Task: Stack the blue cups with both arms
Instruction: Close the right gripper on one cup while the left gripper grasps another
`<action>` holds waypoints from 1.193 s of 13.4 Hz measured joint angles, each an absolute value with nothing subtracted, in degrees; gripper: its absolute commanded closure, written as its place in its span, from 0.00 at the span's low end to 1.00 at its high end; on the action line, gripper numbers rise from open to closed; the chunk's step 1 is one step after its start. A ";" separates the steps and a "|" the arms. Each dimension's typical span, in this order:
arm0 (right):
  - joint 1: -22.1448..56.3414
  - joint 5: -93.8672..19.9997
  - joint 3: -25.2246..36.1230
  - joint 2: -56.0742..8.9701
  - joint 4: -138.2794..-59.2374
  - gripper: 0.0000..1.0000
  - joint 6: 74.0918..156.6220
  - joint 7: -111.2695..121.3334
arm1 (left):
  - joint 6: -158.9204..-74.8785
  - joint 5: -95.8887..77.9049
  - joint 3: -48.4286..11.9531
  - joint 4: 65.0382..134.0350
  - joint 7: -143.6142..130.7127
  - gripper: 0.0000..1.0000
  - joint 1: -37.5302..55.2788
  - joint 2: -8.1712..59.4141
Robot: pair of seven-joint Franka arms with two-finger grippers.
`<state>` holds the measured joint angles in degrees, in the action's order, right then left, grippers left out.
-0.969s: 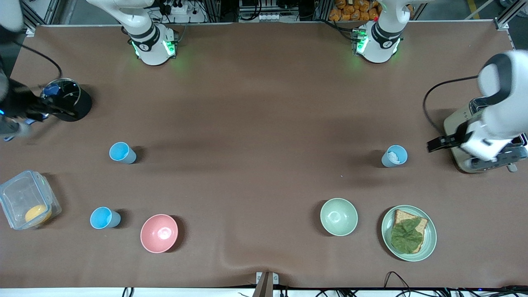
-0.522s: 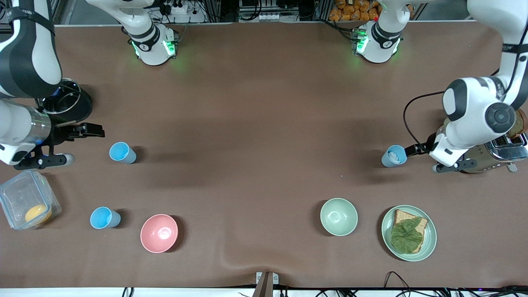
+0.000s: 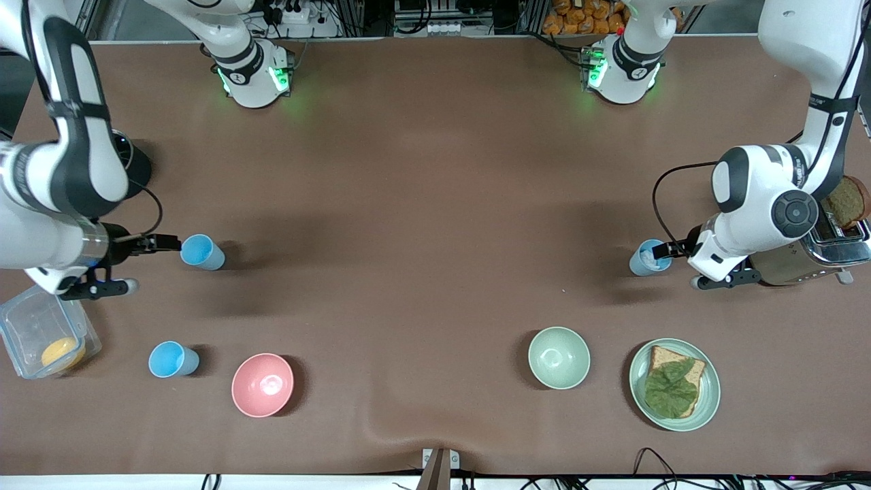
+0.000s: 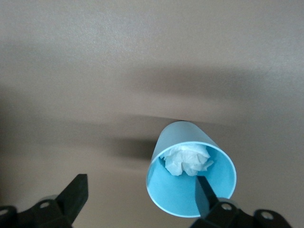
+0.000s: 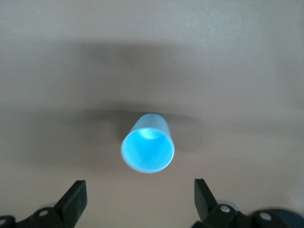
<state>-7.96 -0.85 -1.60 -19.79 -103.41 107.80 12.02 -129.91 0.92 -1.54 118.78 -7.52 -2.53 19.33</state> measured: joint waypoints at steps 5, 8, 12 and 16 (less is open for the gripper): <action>-9.78 -0.85 -1.58 -22.51 -110.38 0.00 115.77 12.98 | -130.70 0.65 -2.47 118.91 -7.52 0.30 -2.53 21.38; -10.47 -0.91 -1.58 -24.89 -110.48 0.00 117.24 12.98 | -130.88 0.27 -2.57 118.90 -7.52 0.85 -2.54 21.88; -10.75 -0.95 -1.58 -27.48 -110.48 0.90 118.63 12.98 | -131.11 0.23 -2.60 118.87 -7.52 1.00 -2.54 21.90; -11.27 -2.30 -1.58 -28.79 -110.48 1.00 118.83 12.98 | -131.37 0.22 -2.70 118.22 -7.52 1.00 -2.54 21.68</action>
<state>-11.27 -2.30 -1.58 -28.79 -110.48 118.83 12.98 -131.37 0.22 -2.70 118.22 -7.52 -2.54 21.68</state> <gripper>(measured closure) 0.357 0.965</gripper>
